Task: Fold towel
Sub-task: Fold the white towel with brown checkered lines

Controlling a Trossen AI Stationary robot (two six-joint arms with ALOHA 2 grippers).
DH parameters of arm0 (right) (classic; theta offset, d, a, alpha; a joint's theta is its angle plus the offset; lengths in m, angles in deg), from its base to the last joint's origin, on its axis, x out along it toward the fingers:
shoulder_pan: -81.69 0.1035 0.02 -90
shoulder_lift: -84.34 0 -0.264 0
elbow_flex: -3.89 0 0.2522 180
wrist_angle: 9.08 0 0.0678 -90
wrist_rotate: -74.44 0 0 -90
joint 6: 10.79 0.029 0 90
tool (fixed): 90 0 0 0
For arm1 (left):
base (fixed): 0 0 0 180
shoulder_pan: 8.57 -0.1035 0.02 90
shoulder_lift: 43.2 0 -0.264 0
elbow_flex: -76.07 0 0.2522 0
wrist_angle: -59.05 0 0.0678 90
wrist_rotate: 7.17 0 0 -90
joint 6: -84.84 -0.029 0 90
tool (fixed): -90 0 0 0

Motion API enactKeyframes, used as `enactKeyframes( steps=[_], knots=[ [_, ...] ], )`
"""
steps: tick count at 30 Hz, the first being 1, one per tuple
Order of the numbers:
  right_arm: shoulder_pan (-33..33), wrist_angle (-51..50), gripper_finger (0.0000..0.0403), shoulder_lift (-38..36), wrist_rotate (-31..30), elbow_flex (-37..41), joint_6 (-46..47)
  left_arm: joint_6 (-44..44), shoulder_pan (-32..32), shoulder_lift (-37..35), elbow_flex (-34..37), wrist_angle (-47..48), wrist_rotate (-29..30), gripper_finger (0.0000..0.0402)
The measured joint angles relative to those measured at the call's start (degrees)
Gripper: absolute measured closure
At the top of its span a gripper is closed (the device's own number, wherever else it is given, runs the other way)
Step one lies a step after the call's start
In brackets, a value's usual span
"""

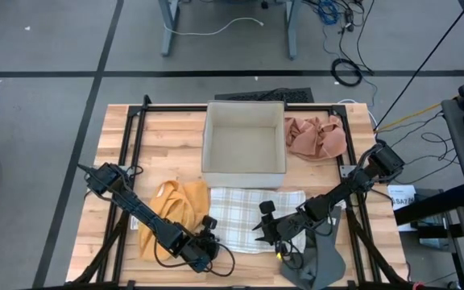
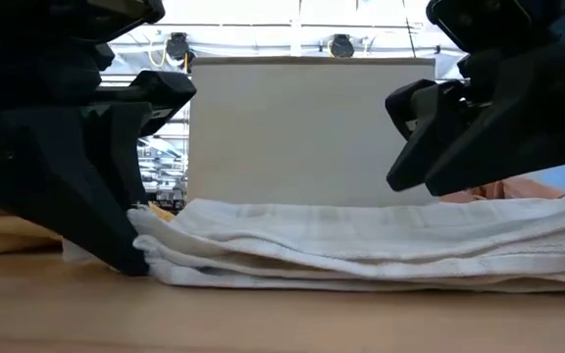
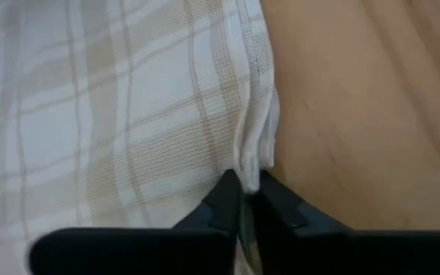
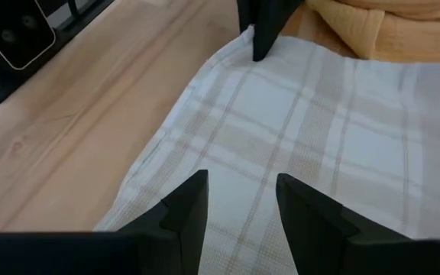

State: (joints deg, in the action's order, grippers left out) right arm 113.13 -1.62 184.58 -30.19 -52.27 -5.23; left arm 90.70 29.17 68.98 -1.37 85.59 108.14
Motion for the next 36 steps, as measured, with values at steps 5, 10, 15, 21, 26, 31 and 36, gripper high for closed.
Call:
enactKeyframes(
  steps=[5,10,15,21,26,31,36],
  knots=[
    [0.0,-0.84,0.0257,0.05,0.0,0.0,2.47,-2.73,0.04,-0.23,0.05,0.09,1.11,0.0393],
    [-0.23,-0.64,0.0257,2.65,0.04,-0.02,3.88,-5.69,0.33,-1.56,0.17,0.59,2.87,0.0394],
    [-1.08,1.14,0.0257,5.8,0.06,-0.06,5.76,-9.15,0.82,-4.74,0.17,0.45,5.24,0.0395],
    [-2.33,4.85,0.0257,7.35,0.72,-0.09,5.56,-17.4,0.54,-7.06,0.15,-1.54,5.62,0.0396],
    [-3.53,5.7,0.0257,7.55,3.05,-0.09,5.62,-25.1,-1.54,-7.06,0.15,-6.48,4.14,0.0396],
    [-3.72,6.12,0.0257,7.57,3.14,-0.09,5.72,-30.55,-3.75,-7.06,0.14,-9.76,1.75,0.0396],
    [-3.72,6.37,0.0257,7.57,3.28,-0.09,5.75,-31.97,-6.35,-7.06,0.11,-12.4,-3.88,0.0396]
  ],
)
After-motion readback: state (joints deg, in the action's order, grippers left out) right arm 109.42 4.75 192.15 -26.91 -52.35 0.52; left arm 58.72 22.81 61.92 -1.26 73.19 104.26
